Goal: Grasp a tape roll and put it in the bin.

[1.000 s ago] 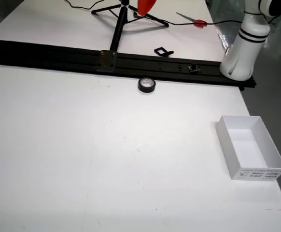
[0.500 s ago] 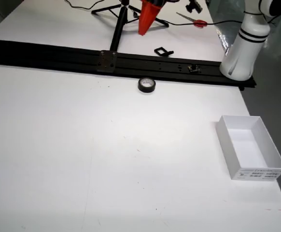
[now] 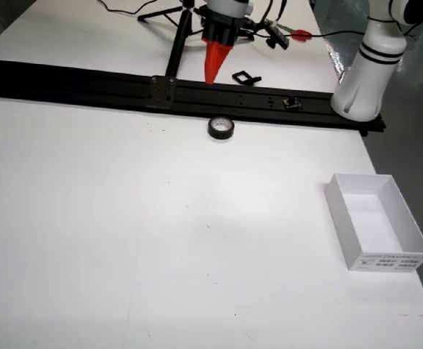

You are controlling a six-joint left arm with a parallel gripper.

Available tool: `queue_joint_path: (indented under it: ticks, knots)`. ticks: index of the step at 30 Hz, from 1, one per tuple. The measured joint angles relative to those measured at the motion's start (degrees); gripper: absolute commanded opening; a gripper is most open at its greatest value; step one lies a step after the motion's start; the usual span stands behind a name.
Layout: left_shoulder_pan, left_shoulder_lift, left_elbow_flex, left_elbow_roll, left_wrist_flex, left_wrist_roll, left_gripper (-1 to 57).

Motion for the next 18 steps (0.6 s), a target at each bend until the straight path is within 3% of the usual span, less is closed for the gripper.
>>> queue_joint_path:
  ticks: [18]
  knots:
    - [-2.80, 8.70, 1.08, 1.10, -2.44, -2.93, 25.2]
